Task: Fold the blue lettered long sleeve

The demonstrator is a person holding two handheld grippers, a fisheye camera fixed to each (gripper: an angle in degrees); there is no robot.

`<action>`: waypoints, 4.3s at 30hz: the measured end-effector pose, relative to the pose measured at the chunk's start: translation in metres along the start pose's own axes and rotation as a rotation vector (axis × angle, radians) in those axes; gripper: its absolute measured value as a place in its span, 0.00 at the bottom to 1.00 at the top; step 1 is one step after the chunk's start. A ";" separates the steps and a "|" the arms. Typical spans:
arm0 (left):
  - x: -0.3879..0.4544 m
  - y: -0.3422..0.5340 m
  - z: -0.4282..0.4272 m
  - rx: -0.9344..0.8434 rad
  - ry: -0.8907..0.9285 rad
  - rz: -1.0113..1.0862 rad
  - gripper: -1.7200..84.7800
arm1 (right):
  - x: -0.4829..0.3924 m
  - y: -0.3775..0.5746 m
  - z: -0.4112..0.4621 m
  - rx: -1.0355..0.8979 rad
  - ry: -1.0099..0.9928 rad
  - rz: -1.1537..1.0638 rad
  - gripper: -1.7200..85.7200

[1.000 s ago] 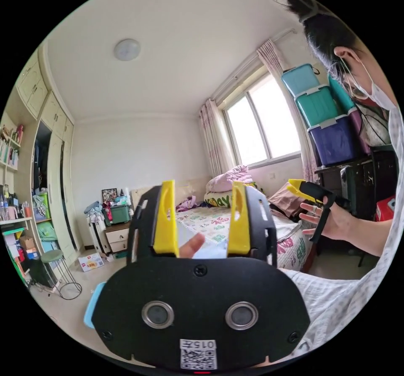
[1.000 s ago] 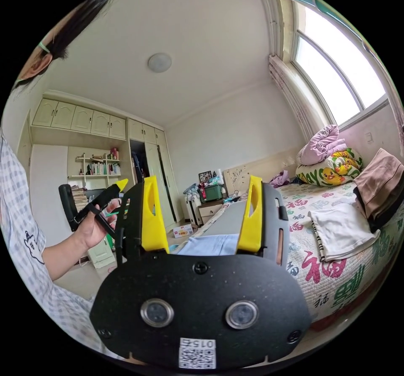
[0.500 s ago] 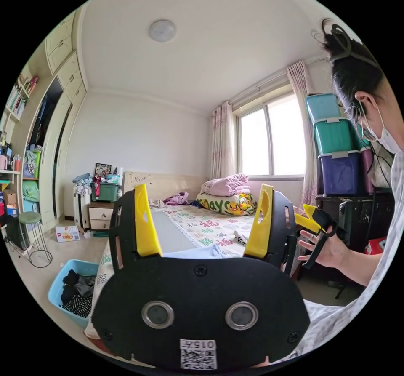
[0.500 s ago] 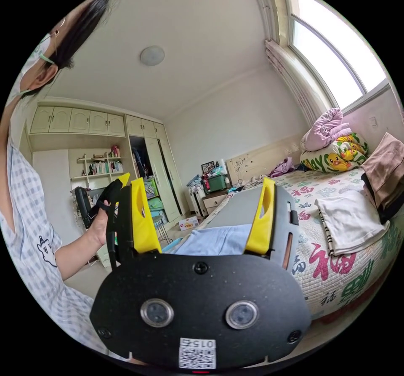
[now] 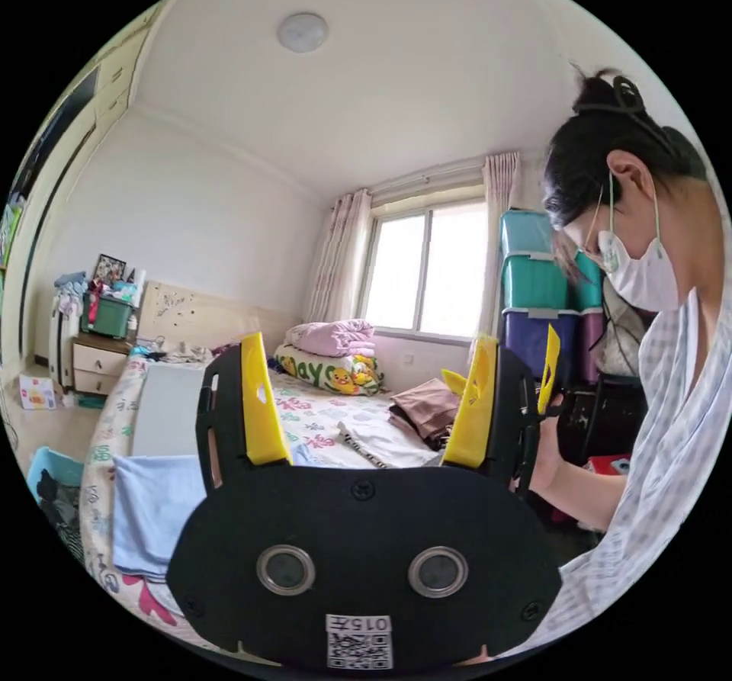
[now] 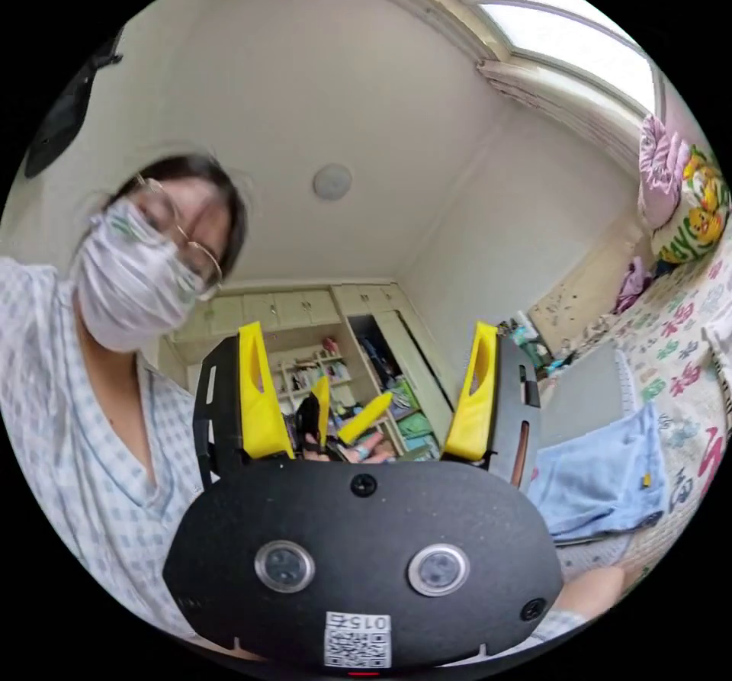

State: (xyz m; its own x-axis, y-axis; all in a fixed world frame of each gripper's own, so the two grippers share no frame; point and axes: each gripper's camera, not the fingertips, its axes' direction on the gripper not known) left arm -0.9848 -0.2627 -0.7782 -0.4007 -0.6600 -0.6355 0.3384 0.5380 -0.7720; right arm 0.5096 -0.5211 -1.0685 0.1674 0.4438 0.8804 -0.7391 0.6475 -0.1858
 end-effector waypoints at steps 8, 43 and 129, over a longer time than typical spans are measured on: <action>-0.028 0.006 0.024 0.117 0.190 -0.159 0.43 | 0.021 0.047 0.019 0.192 -0.330 0.205 0.42; -0.254 0.048 0.681 -0.878 0.077 -0.100 0.16 | 0.204 0.083 0.019 -0.644 0.955 0.577 0.17; -0.419 0.244 0.529 -1.081 -0.510 -0.307 0.03 | 0.274 0.101 0.746 -1.887 0.264 0.384 0.06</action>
State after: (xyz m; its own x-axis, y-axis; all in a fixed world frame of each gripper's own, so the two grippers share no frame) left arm -0.2846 -0.1325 -0.6962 0.1209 -0.8342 -0.5380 -0.6864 0.3213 -0.6525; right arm -0.0062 -0.7959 -0.5202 0.4047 0.6521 0.6410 0.7556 0.1564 -0.6361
